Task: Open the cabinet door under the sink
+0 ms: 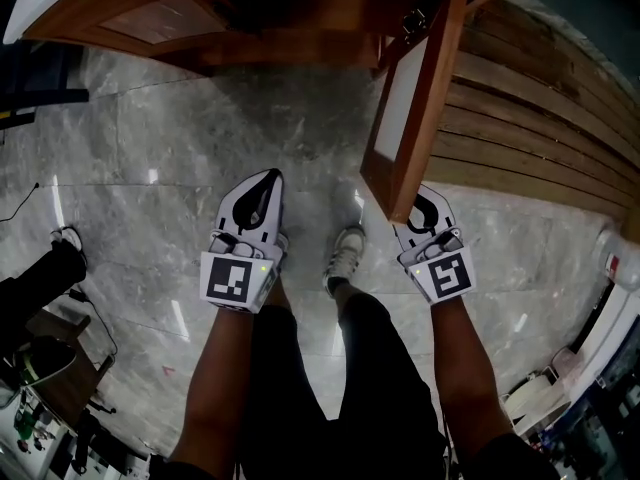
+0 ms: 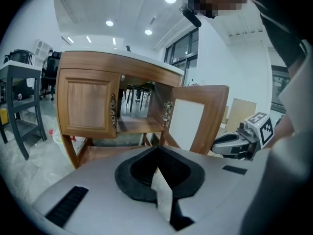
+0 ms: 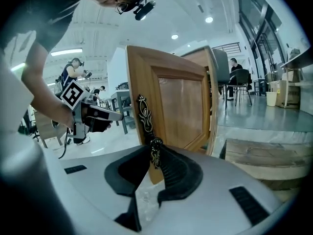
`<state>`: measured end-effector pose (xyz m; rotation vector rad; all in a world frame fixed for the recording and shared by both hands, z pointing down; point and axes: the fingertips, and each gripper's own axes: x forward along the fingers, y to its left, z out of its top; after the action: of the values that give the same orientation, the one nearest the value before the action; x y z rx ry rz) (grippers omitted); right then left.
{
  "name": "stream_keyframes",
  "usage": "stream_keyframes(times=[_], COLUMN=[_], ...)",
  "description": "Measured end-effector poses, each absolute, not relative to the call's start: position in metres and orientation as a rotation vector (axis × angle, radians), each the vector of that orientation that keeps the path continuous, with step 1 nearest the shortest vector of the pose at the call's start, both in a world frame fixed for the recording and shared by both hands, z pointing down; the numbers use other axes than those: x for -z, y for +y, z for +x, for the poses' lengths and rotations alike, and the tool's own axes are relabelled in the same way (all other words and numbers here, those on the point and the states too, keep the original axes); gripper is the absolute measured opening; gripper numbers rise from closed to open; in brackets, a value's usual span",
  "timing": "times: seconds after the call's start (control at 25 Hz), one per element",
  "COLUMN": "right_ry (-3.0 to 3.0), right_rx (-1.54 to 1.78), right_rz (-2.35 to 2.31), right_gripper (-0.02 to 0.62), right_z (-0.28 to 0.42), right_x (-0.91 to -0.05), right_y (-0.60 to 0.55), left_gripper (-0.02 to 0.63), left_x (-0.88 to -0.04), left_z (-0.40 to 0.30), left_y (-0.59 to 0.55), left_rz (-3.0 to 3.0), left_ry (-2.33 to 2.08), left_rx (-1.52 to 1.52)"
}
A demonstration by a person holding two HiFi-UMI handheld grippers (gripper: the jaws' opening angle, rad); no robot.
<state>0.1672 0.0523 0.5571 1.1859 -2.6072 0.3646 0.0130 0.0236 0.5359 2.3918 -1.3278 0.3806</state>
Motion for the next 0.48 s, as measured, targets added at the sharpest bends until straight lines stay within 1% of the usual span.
stream_keyframes(times=[0.16, 0.36, 0.48], right_ry=[-2.487, -2.349, -2.269], right_rx=[-0.359, -0.365, -0.367], right_rz=[1.26, 1.48, 1.518], right_gripper=[0.066, 0.054, 0.054], right_z=[0.192, 0.233, 0.24], right_x=[-0.568, -0.574, -0.578], right_y=[0.06, 0.061, 0.066], left_gripper=[0.021, 0.021, 0.021], left_x=[-0.541, -0.542, -0.545], left_z=[0.017, 0.018, 0.016], left_y=[0.025, 0.023, 0.025], left_rz=[2.418, 2.417, 2.416], left_ry=[-1.288, -1.263, -1.243], left_rx=[-0.416, -0.418, -0.43])
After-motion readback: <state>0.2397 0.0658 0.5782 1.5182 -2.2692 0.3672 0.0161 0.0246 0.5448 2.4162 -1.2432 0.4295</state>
